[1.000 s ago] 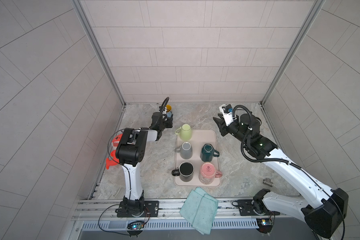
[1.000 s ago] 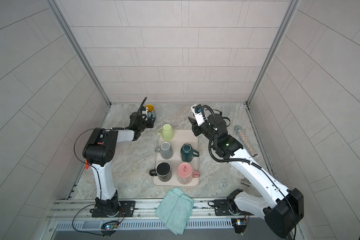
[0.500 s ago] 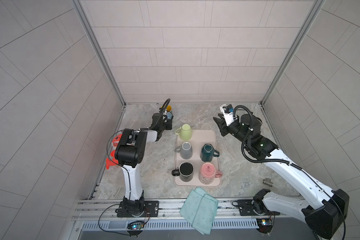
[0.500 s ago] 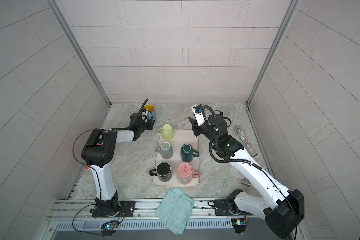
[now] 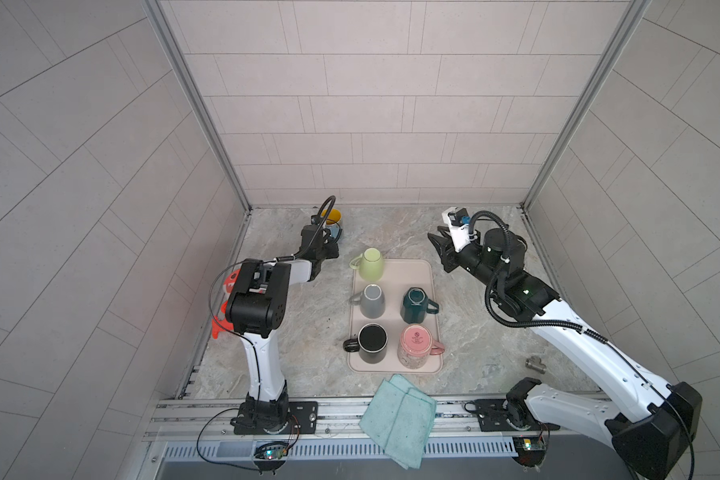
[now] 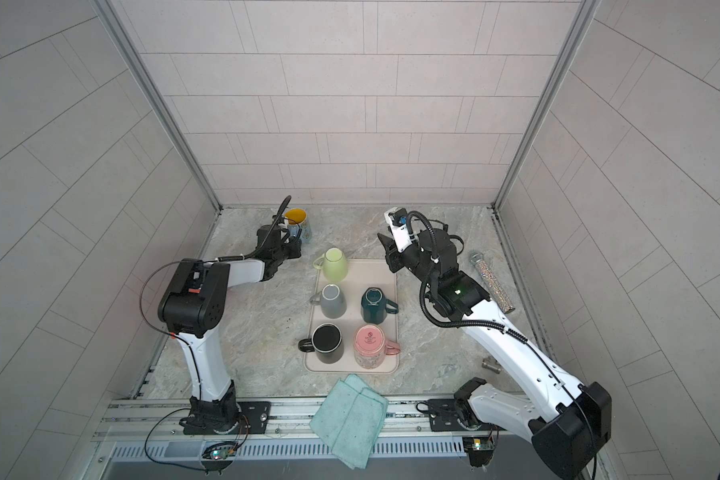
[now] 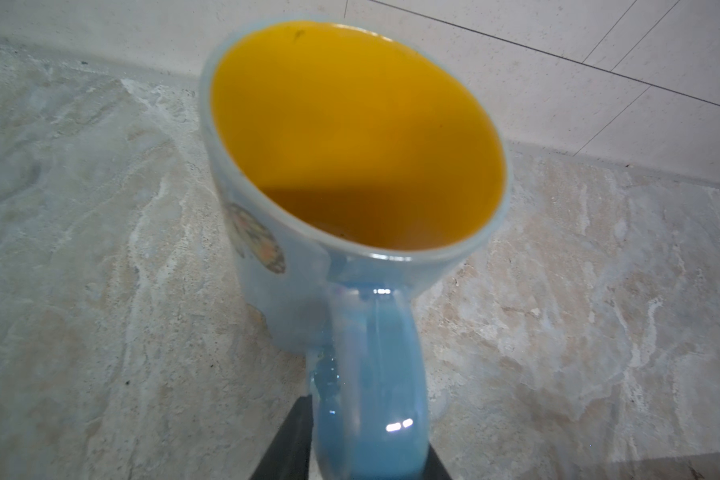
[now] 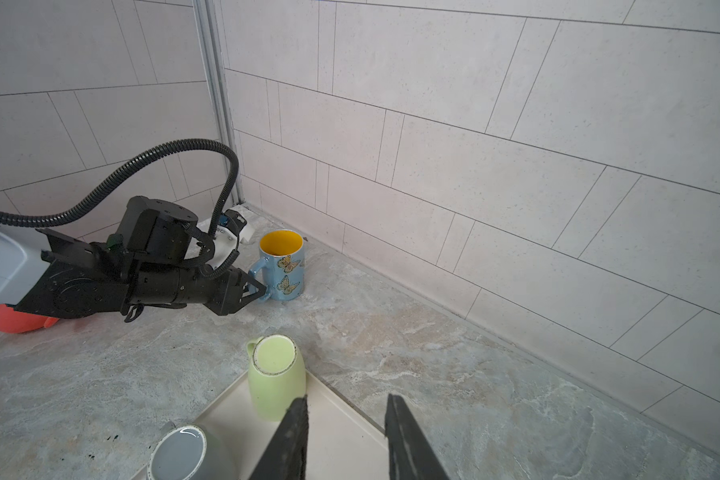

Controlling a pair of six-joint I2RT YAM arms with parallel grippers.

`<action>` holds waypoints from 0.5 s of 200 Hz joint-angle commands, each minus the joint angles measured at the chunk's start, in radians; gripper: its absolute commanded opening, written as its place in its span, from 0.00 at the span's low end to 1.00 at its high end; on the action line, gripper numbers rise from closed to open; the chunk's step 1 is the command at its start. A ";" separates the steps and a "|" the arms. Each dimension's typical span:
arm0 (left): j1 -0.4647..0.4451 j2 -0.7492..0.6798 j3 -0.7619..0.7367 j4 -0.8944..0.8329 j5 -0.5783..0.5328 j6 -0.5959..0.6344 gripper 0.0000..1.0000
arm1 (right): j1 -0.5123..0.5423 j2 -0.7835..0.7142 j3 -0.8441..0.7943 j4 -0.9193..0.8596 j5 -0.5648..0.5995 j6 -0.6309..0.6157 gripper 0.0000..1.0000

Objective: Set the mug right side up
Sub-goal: 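Lower the blue mug upright onto the table and open the left gripper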

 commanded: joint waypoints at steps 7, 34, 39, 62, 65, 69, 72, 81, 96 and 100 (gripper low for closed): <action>0.006 -0.054 -0.017 -0.021 -0.001 -0.021 0.37 | -0.003 -0.013 -0.012 0.020 -0.010 0.013 0.33; 0.005 -0.069 -0.028 -0.044 0.012 -0.028 0.43 | -0.004 -0.015 -0.014 0.026 -0.013 0.014 0.33; 0.004 -0.073 -0.032 -0.045 0.014 -0.031 0.44 | -0.004 -0.015 -0.016 0.028 -0.014 0.016 0.33; 0.004 -0.095 -0.054 -0.048 0.027 -0.039 0.47 | -0.004 -0.018 -0.023 0.035 -0.016 0.021 0.33; 0.005 -0.098 -0.055 -0.050 0.028 -0.040 0.48 | -0.003 -0.018 -0.024 0.036 -0.015 0.021 0.33; 0.006 -0.103 -0.058 -0.056 0.027 -0.042 0.48 | -0.004 -0.018 -0.023 0.037 -0.016 0.021 0.33; 0.004 -0.106 -0.060 -0.060 0.027 -0.042 0.48 | -0.005 -0.019 -0.025 0.038 -0.015 0.021 0.33; 0.005 -0.115 -0.067 -0.072 0.031 -0.044 0.49 | -0.005 -0.021 -0.027 0.039 -0.016 0.022 0.33; 0.006 -0.133 -0.082 -0.084 0.047 -0.054 0.49 | -0.004 -0.026 -0.031 0.041 -0.015 0.024 0.33; 0.003 -0.139 -0.085 -0.089 0.056 -0.053 0.49 | -0.004 -0.027 -0.031 0.040 -0.015 0.024 0.33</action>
